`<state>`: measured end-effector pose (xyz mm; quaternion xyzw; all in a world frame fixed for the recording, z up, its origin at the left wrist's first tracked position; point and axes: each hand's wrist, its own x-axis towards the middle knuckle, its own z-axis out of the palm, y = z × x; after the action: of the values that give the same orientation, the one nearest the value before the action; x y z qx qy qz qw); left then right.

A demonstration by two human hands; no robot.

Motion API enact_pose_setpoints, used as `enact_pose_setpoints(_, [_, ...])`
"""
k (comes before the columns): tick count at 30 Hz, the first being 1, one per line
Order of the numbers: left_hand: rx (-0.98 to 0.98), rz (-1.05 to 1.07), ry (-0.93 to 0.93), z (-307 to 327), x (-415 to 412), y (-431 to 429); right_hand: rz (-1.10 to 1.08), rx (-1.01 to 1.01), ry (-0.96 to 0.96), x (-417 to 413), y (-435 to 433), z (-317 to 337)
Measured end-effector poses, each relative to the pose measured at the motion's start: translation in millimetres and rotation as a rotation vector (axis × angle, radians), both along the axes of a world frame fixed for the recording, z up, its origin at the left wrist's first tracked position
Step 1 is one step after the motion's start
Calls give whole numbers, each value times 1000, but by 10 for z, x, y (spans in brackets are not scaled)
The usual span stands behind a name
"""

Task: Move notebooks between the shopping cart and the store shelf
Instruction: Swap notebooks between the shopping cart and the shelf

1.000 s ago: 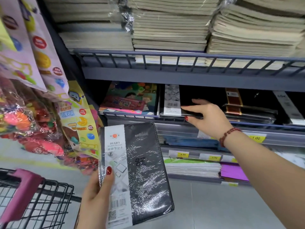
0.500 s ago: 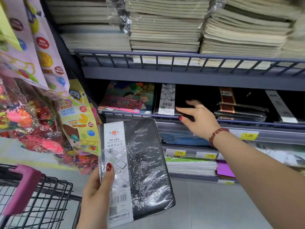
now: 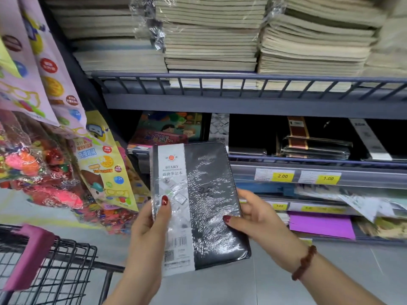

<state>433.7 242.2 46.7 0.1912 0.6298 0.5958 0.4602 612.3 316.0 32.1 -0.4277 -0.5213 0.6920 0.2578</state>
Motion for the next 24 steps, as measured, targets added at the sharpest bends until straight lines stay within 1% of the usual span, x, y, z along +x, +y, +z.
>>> enact_pose_setpoints(3, [-8, -127, -55, 23, 11, 183, -108, -28, 97, 48, 98, 37])
enact_pose_setpoints(5, [7, -159, -60, 18, -6, 265, -187, -49, 145, 74, 182, 64])
enact_pose_setpoints(8, [7, -169, -24, -33, -24, 291, -278, -57, 129, 97, 284, 89])
enact_pose_setpoints(11, [138, -336, 38, -39, -32, 303, -338, -22, 33, 127, 349, 117])
enact_pose_setpoints(13, [186, -421, 99, 9, -33, 385, -299, 67, -22, 164, 375, 153])
enact_pose_setpoints(15, [200, -436, 157, 60, -56, 537, -175, 169, -43, 178, 408, 205])
enact_pose_setpoints(17, [198, -432, 240, 110, -91, 720, -118, 314, -182, 175, 500, 223])
enact_pose_setpoints(21, [164, -428, 417, 181, -129, 1111, -187, 549, -347, 151, 828, 268])
enact_pose_setpoints(24, [112, -439, 615, 132, -178, 1444, -199, 654, -493, 107, 1077, 307])
